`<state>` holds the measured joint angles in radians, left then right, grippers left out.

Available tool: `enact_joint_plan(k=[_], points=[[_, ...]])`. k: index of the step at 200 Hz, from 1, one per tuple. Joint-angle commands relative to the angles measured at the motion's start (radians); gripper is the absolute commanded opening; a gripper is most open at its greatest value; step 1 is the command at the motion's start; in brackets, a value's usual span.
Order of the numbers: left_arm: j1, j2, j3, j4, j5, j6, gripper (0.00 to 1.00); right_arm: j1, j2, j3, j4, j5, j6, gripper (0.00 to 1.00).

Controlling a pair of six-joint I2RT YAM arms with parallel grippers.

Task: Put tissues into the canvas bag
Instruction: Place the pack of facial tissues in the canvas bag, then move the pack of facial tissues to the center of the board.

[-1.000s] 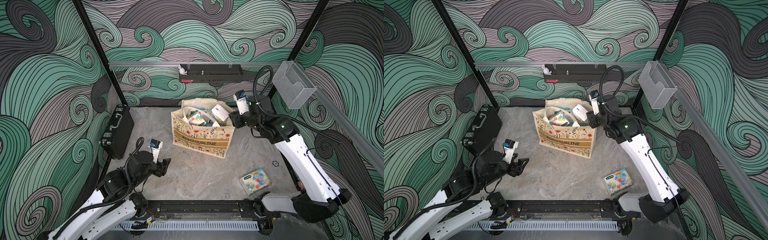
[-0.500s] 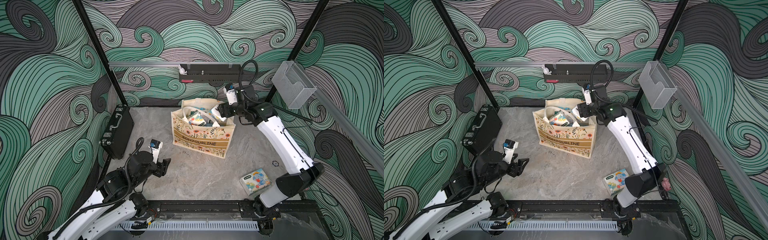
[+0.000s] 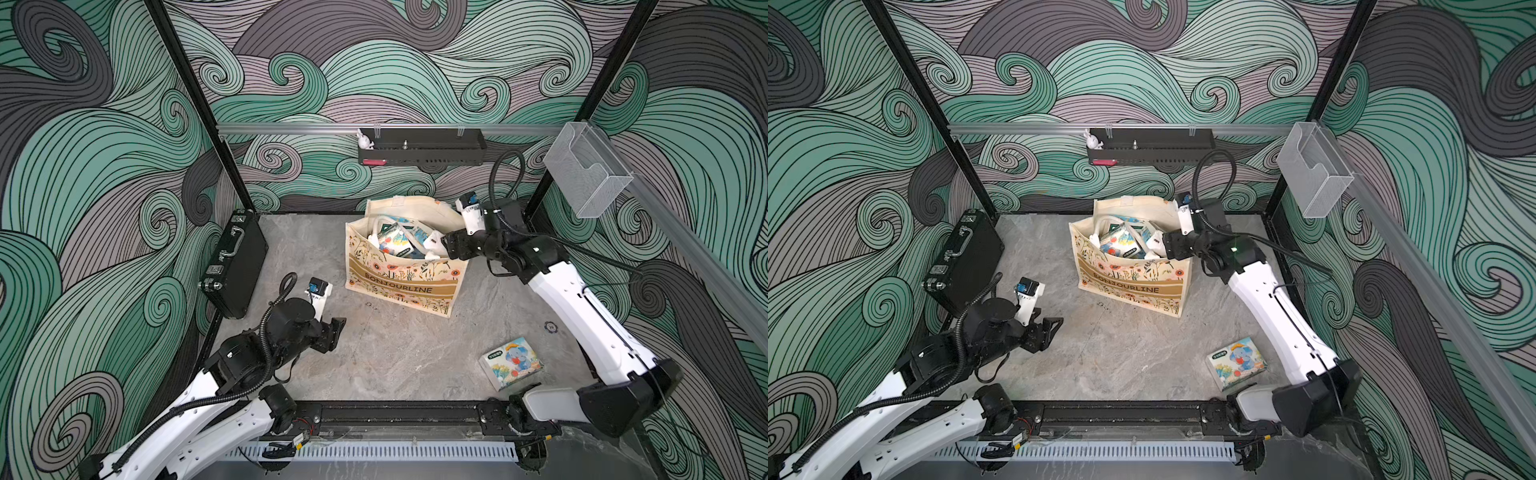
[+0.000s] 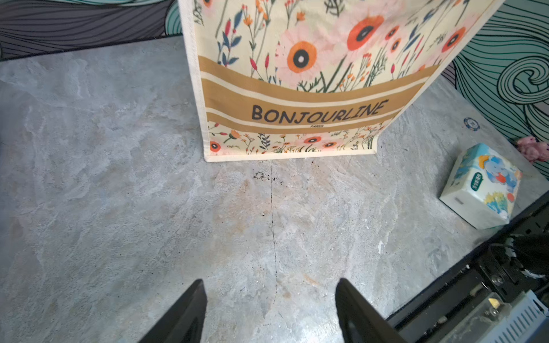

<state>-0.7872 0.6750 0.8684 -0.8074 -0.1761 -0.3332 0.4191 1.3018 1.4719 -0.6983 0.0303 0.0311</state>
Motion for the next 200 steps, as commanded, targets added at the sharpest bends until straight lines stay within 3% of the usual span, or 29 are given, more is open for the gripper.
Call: enact_joint_plan(k=[1, 16, 36, 59, 99, 143, 178, 188, 200], points=[[0.003, 0.044, -0.025, 0.104, 0.140, -0.028, 0.74, -0.023, -0.141, -0.078, 0.004, 0.118, 0.095, 0.99], [0.004, 0.094, -0.055, 0.195, 0.238, -0.059, 0.76, -0.031, -0.230, -0.179, -0.003, 0.212, 0.255, 0.99], [0.004, 0.149, -0.107, 0.334, 0.322, -0.146, 0.77, -0.040, -0.299, -0.298, -0.174, 0.272, 0.525, 1.00], [0.003, 0.207, -0.152, 0.478, 0.403, -0.234, 0.77, -0.069, -0.419, -0.546, -0.279, 0.309, 0.748, 1.00], [-0.003, 0.283, -0.125, 0.457, 0.457, -0.272, 0.77, -0.140, -0.553, -0.782, -0.360, 0.457, 0.869, 1.00], [-0.003, 0.278, -0.163, 0.470, 0.456, -0.282, 0.77, -0.184, -0.505, -0.895, -0.359, 0.582, 0.932, 0.99], [-0.002, 0.293, -0.166, 0.475, 0.462, -0.286, 0.77, -0.186, -0.514, -0.926, -0.328, 0.505, 0.982, 1.00], [-0.002, 0.296, -0.165, 0.474, 0.462, -0.285, 0.77, -0.185, -0.526, -0.953, -0.290, 0.427, 1.006, 1.00], [-0.003, 0.296, -0.165, 0.471, 0.460, -0.282, 0.77, -0.182, -0.546, -1.017, -0.200, 0.247, 1.055, 1.00]])
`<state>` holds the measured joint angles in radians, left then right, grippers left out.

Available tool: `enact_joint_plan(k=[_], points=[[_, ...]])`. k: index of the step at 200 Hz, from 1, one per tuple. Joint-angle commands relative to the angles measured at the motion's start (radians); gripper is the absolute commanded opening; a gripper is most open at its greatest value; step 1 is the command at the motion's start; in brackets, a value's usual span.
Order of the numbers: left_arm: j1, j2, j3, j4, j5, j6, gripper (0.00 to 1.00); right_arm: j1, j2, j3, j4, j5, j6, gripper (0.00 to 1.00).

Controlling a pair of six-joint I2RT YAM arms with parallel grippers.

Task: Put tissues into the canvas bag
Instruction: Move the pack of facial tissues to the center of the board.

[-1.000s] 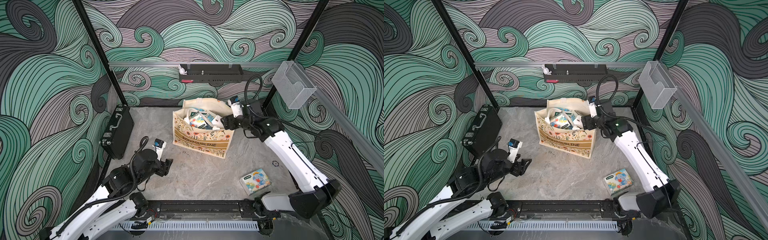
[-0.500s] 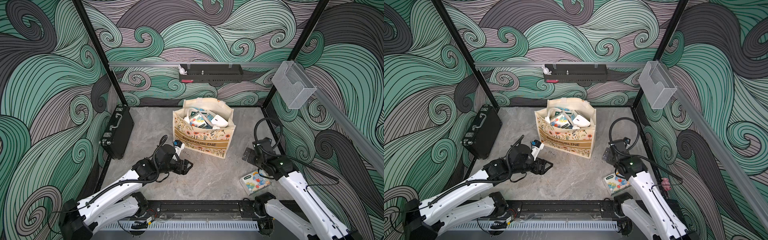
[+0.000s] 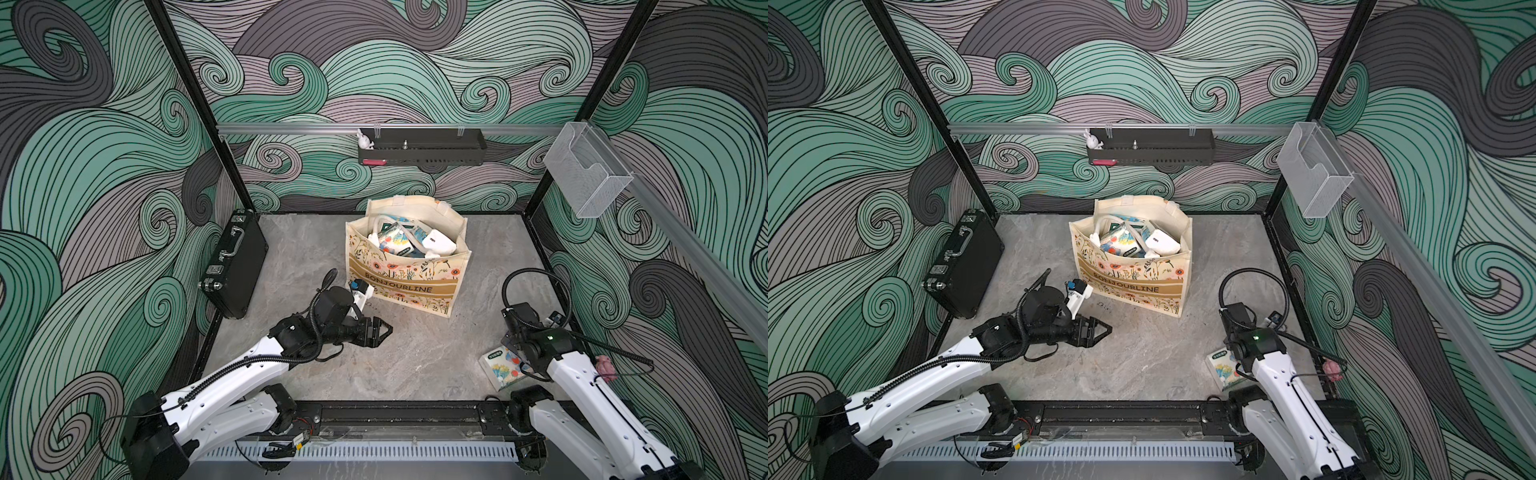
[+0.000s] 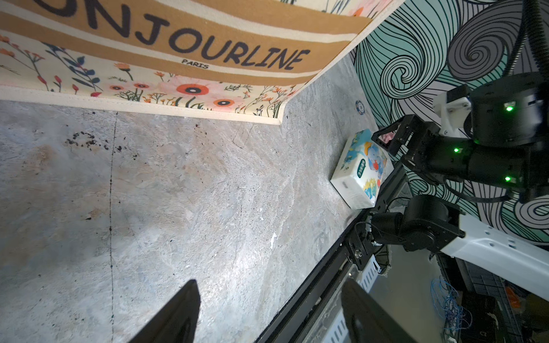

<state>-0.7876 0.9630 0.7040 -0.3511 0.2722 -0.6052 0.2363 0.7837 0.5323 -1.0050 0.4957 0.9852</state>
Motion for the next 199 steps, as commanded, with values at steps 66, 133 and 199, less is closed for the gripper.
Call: enact_joint_plan(k=[66, 133, 199], points=[[-0.002, 0.043, -0.009, 0.003, -0.001, -0.021, 0.77, 0.329, 0.044, -0.097, 0.461, -0.376, 0.466, 0.99], [-0.002, 0.072, -0.011, 0.012, 0.009, -0.048, 0.77, 0.551, 0.173, 0.121, 0.478, -0.313, 0.645, 0.99], [-0.013, 0.184, -0.065, 0.208, 0.126, -0.168, 0.67, 0.309, -0.053, -0.067, 0.747, -0.457, -0.080, 1.00]])
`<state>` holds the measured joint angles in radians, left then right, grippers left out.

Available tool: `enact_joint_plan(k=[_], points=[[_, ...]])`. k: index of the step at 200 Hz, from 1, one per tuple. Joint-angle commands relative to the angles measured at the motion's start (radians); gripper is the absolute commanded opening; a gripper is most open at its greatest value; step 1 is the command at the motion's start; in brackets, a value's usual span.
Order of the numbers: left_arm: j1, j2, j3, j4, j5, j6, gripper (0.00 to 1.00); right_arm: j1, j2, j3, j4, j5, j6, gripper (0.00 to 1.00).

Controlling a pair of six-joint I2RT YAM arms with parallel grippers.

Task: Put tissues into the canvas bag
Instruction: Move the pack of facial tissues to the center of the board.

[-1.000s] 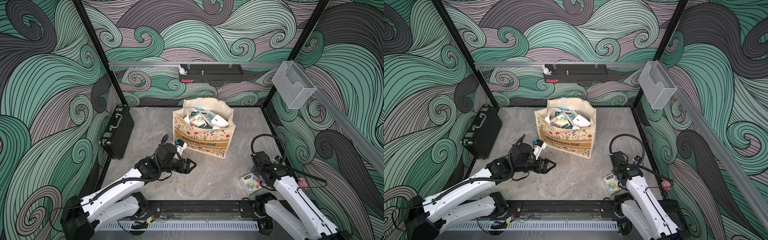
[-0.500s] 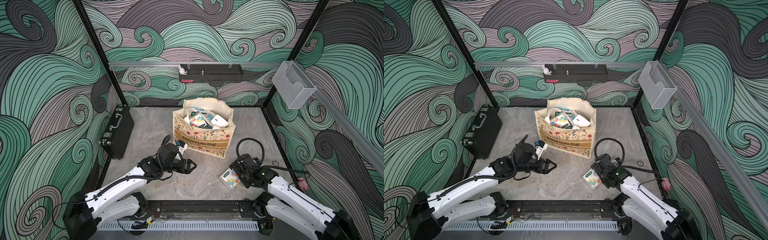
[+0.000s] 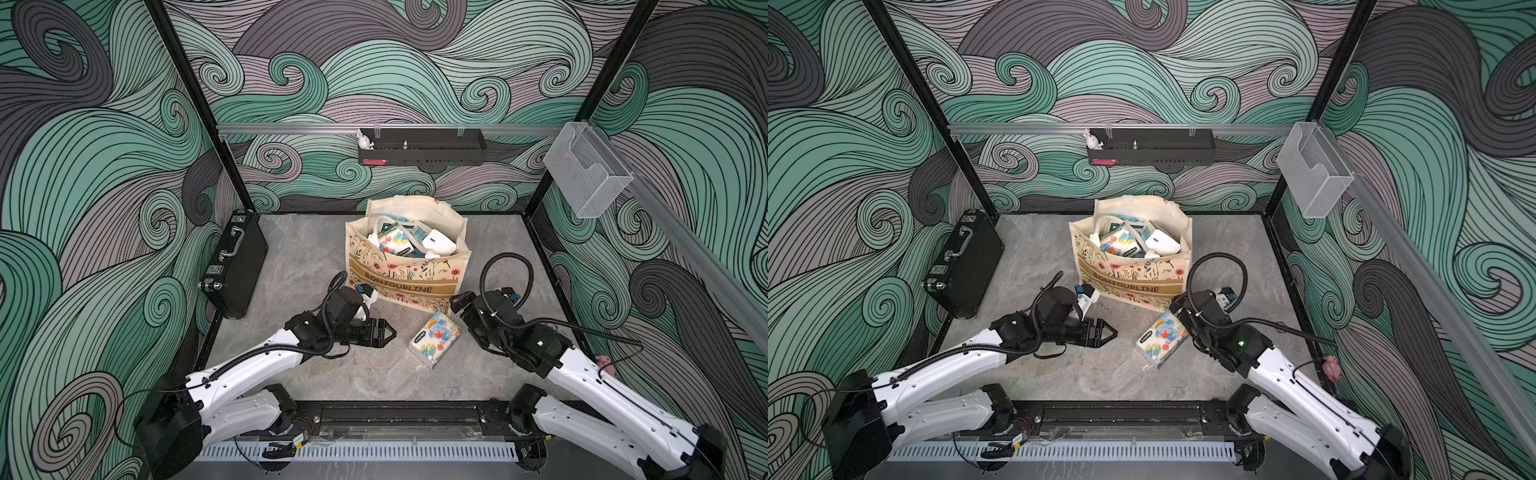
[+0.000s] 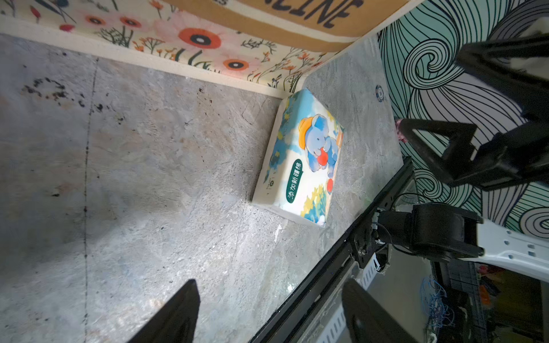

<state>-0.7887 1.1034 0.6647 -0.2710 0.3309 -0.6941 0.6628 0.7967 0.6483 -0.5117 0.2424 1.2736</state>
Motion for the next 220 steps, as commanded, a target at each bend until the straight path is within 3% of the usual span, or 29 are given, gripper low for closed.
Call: enact_joint_plan(k=[1, 27, 53, 83, 110, 126, 153, 180, 205, 220], points=[[-0.012, 0.047, -0.026, 0.131, 0.069, -0.084, 0.66, -0.125, -0.071, -0.195, 0.273, -0.219, -0.376, 1.00], [-0.040, 0.127, -0.029, 0.227, 0.100, -0.137, 0.54, -0.246, -0.126, -0.367, 0.524, -0.422, -0.507, 0.91], [-0.071, 0.174, -0.023, 0.263, 0.081, -0.157, 0.55, -0.314, -0.003, -0.389, 0.642, -0.542, -0.605, 0.83], [-0.084, 0.201, -0.029, 0.274, 0.071, -0.163, 0.58, -0.321, 0.201, -0.331, 0.754, -0.709, -0.703, 0.73], [-0.083, 0.197, -0.039, 0.255, 0.061, -0.157, 0.60, -0.313, 0.265, -0.346, 0.822, -0.769, -0.637, 0.68], [-0.084, 0.171, -0.041, 0.197, 0.033, -0.138, 0.63, -0.260, 0.206, -0.391, 0.804, -0.725, -0.568, 0.69], [-0.082, 0.105, -0.060, 0.069, -0.033, -0.103, 0.68, -0.068, 0.006, -0.457, 0.685, -0.516, -0.423, 0.70], [-0.083, 0.065, -0.115, 0.026, -0.026, -0.114, 0.71, 0.073, -0.148, -0.480, 0.626, -0.382, -0.278, 0.70], [-0.083, 0.035, -0.179, 0.080, -0.007, -0.166, 0.72, 0.069, -0.254, -0.400, 0.441, -0.296, -0.396, 0.75], [-0.082, 0.029, -0.194, 0.107, -0.008, -0.184, 0.72, 0.006, -0.265, -0.352, 0.341, -0.267, -0.507, 0.76]])
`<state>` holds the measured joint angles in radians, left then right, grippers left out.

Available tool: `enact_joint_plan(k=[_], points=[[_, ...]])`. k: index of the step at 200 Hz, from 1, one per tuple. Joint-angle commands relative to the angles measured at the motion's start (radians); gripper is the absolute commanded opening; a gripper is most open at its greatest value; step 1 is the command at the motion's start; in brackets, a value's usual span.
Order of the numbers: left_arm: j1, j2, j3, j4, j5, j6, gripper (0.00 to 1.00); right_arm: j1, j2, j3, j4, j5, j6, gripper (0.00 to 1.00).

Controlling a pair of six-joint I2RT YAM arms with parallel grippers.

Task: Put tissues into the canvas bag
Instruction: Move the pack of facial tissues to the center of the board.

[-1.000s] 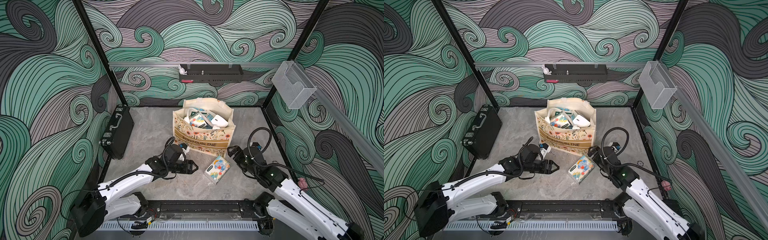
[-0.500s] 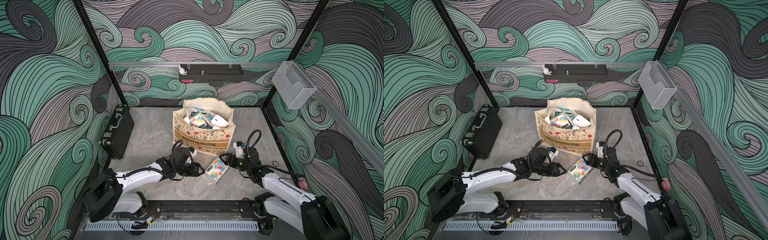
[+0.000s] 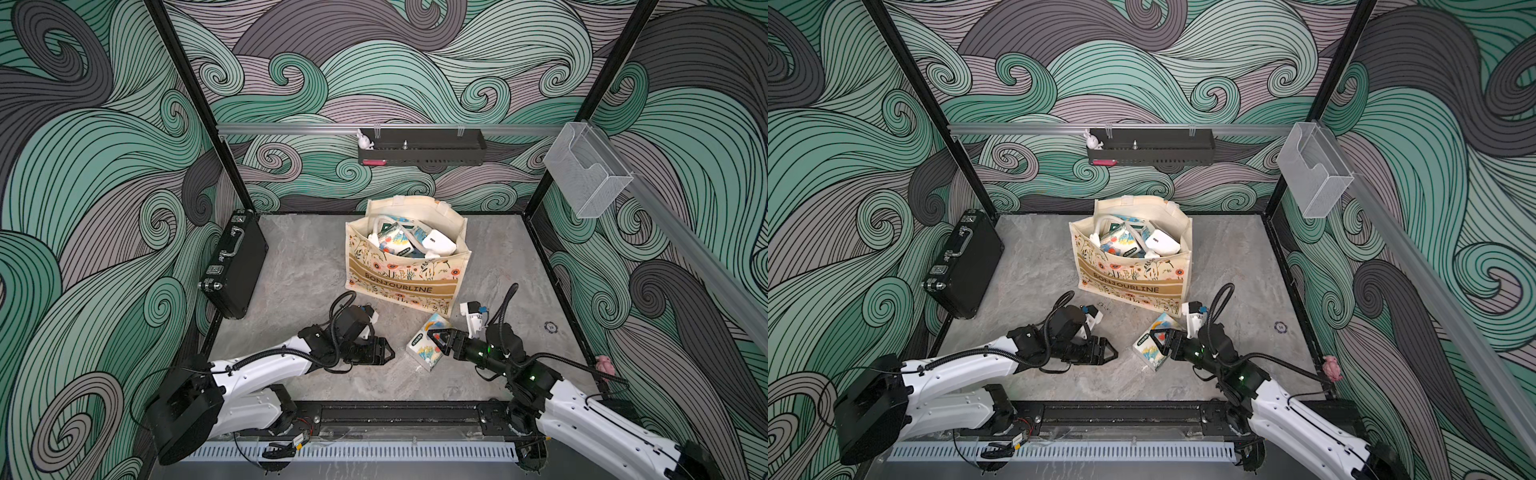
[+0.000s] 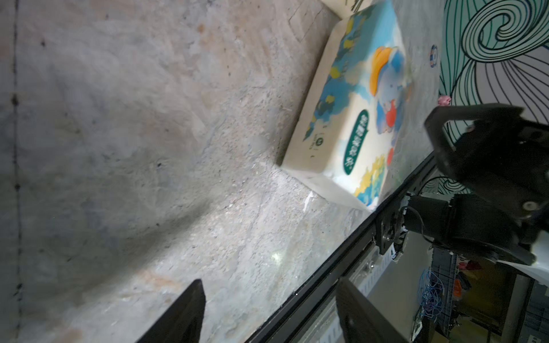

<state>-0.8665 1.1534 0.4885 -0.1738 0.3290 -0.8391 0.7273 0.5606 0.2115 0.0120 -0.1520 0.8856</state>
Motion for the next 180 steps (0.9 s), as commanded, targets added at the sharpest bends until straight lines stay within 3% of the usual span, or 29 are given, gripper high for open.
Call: enact_joint_plan(k=[1, 35, 76, 97, 126, 138, 165, 180], points=[[-0.004, -0.021, -0.018, 0.011, -0.006, -0.039, 0.72, -0.069, -0.027, 0.088, -0.185, 0.123, -0.125, 0.76], [-0.006, -0.011, -0.012, 0.030, 0.007, -0.048, 0.72, -0.391, 0.166, 0.066, -0.051, -0.167, -0.195, 0.76], [-0.006, -0.010, -0.011, 0.034, 0.011, -0.053, 0.72, -0.418, 0.428, 0.062, 0.148, -0.303, -0.209, 0.78], [-0.006, -0.010, -0.016, 0.037, 0.009, -0.054, 0.72, -0.320, 0.447, 0.018, 0.207, -0.306, -0.108, 0.76], [-0.006, 0.012, -0.020, 0.050, 0.005, -0.051, 0.73, 0.064, 0.295, -0.037, 0.186, -0.019, 0.168, 0.76], [-0.006, 0.024, -0.018, 0.054, 0.010, -0.052, 0.73, 0.163, 0.232, -0.020, 0.135, 0.073, 0.218, 0.77], [-0.005, 0.031, -0.019, 0.054, -0.003, -0.053, 0.73, 0.172, 0.134, 0.001, 0.027, 0.155, 0.184, 0.79], [-0.004, 0.029, -0.009, 0.032, -0.016, -0.043, 0.73, 0.127, 0.134, -0.008, 0.016, 0.115, 0.166, 0.79]])
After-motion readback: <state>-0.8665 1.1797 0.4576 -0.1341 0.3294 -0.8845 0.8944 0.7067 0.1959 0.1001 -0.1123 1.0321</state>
